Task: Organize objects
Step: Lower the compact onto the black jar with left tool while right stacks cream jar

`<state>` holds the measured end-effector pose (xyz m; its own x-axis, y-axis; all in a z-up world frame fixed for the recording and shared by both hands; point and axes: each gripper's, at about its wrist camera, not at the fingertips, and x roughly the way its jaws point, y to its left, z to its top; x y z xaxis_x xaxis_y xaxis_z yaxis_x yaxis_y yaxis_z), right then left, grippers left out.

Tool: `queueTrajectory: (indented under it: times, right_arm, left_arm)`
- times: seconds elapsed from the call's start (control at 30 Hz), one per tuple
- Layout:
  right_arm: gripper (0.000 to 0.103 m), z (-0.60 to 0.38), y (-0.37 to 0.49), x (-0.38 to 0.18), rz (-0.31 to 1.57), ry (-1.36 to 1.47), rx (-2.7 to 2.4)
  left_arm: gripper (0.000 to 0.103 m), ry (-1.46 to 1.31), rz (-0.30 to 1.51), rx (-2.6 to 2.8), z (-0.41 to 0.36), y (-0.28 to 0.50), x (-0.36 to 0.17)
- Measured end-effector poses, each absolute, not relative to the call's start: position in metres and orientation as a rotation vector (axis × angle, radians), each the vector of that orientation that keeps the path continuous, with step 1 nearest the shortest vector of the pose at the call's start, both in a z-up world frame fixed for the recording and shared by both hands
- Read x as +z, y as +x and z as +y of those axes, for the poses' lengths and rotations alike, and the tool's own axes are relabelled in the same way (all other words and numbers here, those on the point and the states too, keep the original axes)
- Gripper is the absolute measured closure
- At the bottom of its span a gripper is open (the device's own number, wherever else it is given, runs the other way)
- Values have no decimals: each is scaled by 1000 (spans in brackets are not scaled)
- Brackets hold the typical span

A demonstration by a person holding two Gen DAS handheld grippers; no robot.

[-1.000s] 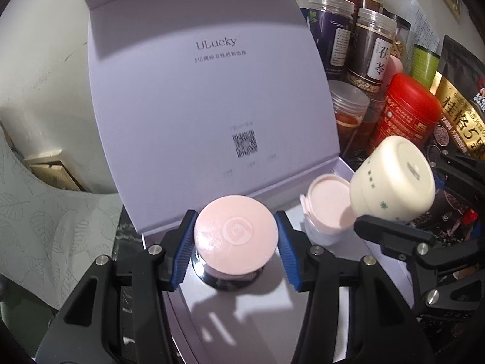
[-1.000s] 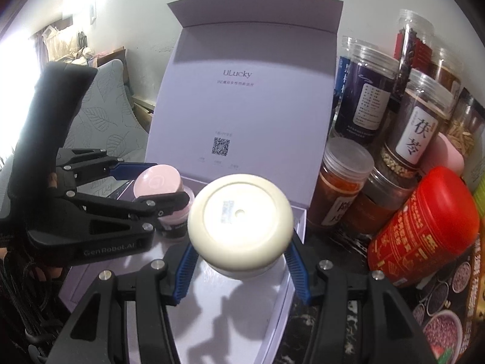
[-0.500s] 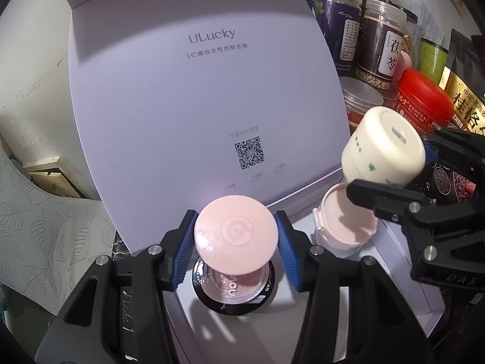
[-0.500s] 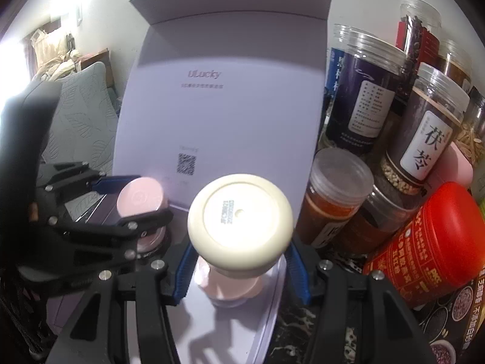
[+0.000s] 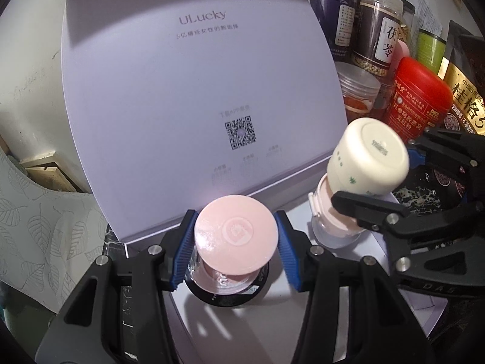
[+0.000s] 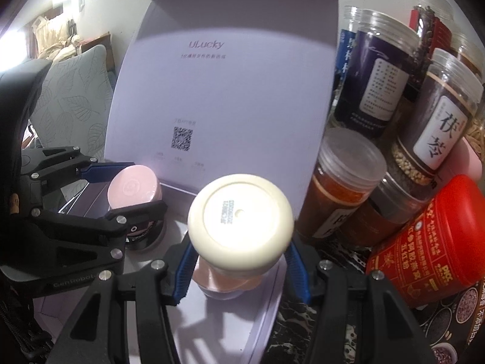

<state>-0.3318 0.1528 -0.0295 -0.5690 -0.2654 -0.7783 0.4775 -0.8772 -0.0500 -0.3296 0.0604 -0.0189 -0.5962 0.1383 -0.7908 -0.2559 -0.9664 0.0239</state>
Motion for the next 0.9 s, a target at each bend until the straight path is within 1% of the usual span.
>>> queueTrajectory:
  times: [0.1,0.3,0.73,0.9]
  right_arm:
    - [48,149,-333,-34,363,1154,-2424]
    - [48,150,-335,-31,370,1148,-2416]
    - [48,149,-334,-31,373,1157,-2411]
    - [48,152,-333,-31,359,1158,-2410]
  left_arm:
    - [54,-1277,182,2624,58,-329,-19]
    - [54,-1306,214,2621,61,-329,-24]
    - [54,-1335,172,2598,59,-330,-29]
    - [54,-1380,148,2566,59,-335,-39]
